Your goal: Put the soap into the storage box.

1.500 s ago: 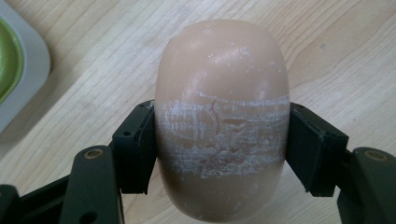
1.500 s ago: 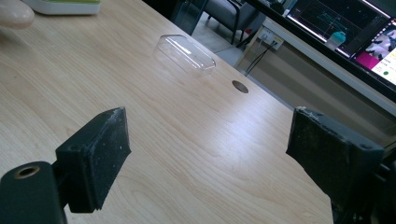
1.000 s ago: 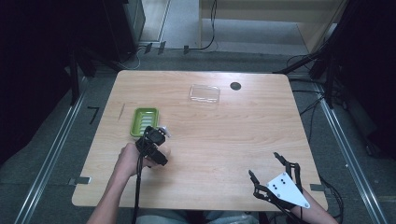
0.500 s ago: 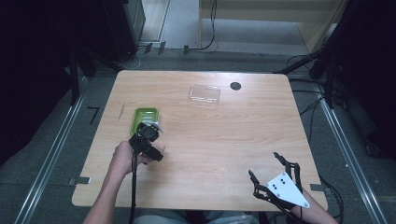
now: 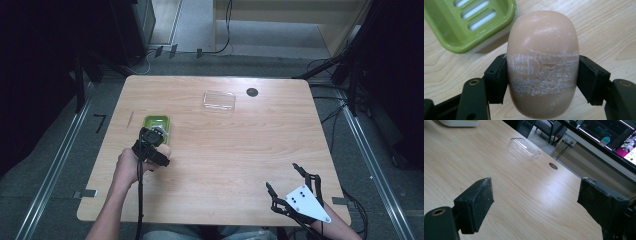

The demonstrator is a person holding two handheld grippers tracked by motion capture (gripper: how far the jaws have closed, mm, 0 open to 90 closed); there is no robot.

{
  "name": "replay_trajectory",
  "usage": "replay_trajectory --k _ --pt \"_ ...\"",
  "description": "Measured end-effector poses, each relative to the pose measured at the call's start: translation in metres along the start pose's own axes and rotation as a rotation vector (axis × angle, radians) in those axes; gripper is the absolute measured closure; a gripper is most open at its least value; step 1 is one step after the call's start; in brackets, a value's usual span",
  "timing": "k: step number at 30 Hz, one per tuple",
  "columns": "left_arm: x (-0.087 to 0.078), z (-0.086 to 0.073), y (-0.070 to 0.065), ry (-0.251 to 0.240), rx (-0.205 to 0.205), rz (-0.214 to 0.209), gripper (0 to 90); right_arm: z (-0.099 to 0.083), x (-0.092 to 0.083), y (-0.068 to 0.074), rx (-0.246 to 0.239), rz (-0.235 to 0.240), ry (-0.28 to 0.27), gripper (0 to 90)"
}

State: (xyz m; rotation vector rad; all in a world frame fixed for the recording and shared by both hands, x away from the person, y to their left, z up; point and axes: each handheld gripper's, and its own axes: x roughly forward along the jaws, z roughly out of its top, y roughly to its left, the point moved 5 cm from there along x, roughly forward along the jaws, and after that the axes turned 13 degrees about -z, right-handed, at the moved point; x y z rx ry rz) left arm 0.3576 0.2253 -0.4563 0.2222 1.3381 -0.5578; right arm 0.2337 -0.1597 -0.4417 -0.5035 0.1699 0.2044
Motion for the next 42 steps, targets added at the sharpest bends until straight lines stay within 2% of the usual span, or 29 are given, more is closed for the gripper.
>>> replay_trajectory --k 12,27,32,42 --pt "-0.008 0.010 0.014 -0.054 -0.068 0.027 33.5 0.000 0.000 -0.001 0.002 -0.002 -0.002 13.1" --pt "-0.015 0.034 0.019 -0.109 -0.096 0.046 33.5 -0.001 0.000 -0.001 0.004 -0.001 0.001 13.1" --pt "-0.014 0.037 0.025 -0.111 -0.109 0.050 33.5 -0.002 0.000 -0.001 0.001 -0.003 0.002 13.1" --pt "-0.017 0.049 0.040 -0.155 -0.159 0.060 33.5 -0.001 0.001 -0.001 -0.008 -0.002 0.000 13.1"
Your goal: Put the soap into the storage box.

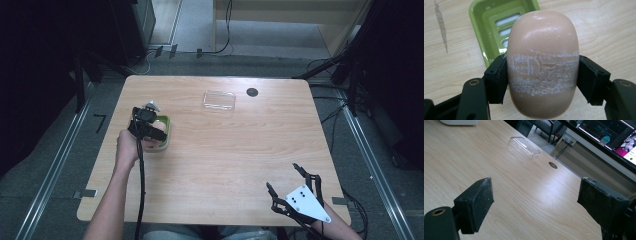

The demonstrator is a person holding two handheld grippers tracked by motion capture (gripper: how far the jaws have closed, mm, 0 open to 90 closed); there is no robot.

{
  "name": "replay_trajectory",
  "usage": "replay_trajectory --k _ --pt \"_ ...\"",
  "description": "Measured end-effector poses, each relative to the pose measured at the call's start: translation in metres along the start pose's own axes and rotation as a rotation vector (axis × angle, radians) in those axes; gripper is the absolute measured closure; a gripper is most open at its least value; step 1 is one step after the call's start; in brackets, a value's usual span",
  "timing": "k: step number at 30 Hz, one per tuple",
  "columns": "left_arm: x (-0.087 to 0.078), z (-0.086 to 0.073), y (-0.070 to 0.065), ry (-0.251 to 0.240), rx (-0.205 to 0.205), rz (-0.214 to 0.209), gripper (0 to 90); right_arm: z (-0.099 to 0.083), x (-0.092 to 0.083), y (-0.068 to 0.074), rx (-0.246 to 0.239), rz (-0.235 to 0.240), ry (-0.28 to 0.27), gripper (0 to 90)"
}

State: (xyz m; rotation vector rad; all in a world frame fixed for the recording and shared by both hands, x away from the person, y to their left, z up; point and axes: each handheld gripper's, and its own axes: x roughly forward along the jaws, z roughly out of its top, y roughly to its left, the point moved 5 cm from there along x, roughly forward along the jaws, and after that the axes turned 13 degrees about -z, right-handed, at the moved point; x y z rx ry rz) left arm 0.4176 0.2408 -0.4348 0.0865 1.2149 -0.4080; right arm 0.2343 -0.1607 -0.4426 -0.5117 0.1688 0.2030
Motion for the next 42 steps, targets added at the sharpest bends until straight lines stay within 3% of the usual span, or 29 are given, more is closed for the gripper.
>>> replay_trajectory --k 16,22,30,42 --pt "0.014 0.021 0.012 -0.057 -0.087 0.037 33.4 0.000 0.000 0.000 0.002 -0.002 0.001 13.1" --pt "0.023 0.022 0.016 -0.051 -0.108 0.043 33.4 0.000 0.000 0.000 0.002 -0.003 0.000 13.2" --pt "0.024 0.021 0.024 -0.086 -0.148 0.048 33.4 0.000 0.000 0.000 0.000 -0.004 -0.003 13.1" --pt "0.034 0.019 0.028 -0.096 -0.156 0.052 33.4 0.000 -0.001 0.000 -0.003 -0.003 -0.005 13.2"
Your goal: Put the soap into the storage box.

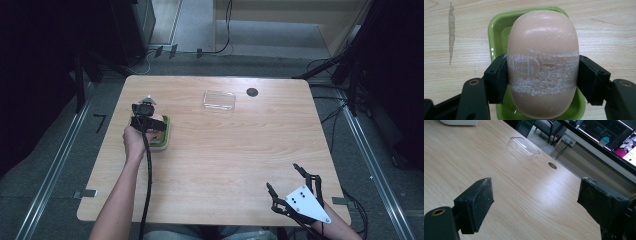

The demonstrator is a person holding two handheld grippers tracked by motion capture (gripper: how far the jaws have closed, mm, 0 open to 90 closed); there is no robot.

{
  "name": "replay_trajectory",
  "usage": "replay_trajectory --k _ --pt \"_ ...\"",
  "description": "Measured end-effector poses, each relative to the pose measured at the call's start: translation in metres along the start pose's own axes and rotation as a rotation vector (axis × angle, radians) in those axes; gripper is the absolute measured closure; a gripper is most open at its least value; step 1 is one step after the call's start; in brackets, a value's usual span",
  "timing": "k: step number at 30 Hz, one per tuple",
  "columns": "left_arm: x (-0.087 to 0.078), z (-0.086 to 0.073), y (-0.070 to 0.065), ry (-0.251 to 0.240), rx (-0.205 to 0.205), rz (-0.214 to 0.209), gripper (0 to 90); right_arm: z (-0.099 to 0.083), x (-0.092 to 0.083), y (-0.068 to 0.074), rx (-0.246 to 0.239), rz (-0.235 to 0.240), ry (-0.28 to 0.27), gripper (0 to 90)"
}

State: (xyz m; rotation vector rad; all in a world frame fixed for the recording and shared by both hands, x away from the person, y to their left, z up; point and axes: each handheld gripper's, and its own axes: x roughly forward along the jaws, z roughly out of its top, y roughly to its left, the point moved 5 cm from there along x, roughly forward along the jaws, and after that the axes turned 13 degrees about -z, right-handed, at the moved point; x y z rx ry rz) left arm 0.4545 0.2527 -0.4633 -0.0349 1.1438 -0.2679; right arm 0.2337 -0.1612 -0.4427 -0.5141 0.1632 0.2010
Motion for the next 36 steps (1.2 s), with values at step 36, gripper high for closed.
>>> replay_trajectory --k 36 --pt "0.020 -0.005 0.008 -0.013 -0.008 0.040 33.1 -0.001 0.000 0.000 0.003 -0.001 0.002 13.1"
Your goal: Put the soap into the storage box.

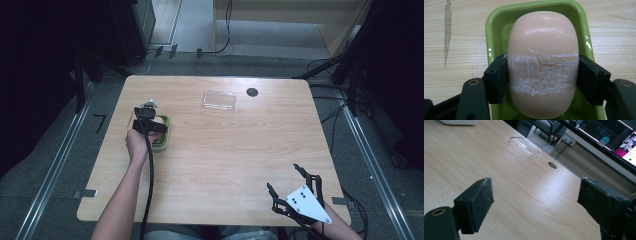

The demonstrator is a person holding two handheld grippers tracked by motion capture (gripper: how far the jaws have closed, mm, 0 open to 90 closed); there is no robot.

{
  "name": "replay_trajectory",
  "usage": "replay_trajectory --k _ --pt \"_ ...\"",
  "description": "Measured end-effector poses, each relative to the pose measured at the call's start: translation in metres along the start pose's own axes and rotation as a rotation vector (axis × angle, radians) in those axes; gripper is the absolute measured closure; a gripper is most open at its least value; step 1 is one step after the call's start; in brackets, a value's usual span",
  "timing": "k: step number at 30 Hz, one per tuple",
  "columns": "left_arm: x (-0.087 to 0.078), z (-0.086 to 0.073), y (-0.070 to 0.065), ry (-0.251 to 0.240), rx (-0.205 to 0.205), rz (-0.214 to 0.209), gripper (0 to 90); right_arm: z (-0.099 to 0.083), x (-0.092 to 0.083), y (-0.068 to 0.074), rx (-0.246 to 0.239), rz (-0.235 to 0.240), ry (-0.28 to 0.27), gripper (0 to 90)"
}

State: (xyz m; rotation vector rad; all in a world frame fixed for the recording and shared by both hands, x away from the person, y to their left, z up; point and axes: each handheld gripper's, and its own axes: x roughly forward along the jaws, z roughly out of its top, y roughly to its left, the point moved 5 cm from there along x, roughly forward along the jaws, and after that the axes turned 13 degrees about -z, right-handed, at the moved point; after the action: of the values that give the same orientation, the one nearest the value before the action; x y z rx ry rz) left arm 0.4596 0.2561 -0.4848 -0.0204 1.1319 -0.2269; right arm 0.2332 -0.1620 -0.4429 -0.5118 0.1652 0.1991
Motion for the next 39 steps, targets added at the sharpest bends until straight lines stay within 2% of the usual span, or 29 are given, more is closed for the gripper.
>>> replay_trajectory --k 9,19,26,35,39 --pt "0.000 0.001 0.000 -0.009 0.000 0.002 32.9 -0.001 -0.001 -0.001 0.000 -0.002 0.001 13.1" --pt "-0.001 0.000 0.000 0.007 -0.003 -0.006 31.7 0.000 -0.001 0.000 -0.001 -0.003 0.002 13.1" --pt "-0.004 0.002 -0.002 0.009 -0.002 0.008 29.3 -0.001 -0.002 -0.002 0.000 -0.006 0.002 13.1" --pt "-0.017 0.003 -0.007 0.015 0.014 -0.014 18.2 -0.003 -0.003 -0.003 0.003 -0.009 0.003 13.1" --pt "-0.025 0.000 -0.014 0.055 0.046 -0.049 13.7 -0.003 -0.003 -0.003 0.003 -0.009 0.002 13.1"
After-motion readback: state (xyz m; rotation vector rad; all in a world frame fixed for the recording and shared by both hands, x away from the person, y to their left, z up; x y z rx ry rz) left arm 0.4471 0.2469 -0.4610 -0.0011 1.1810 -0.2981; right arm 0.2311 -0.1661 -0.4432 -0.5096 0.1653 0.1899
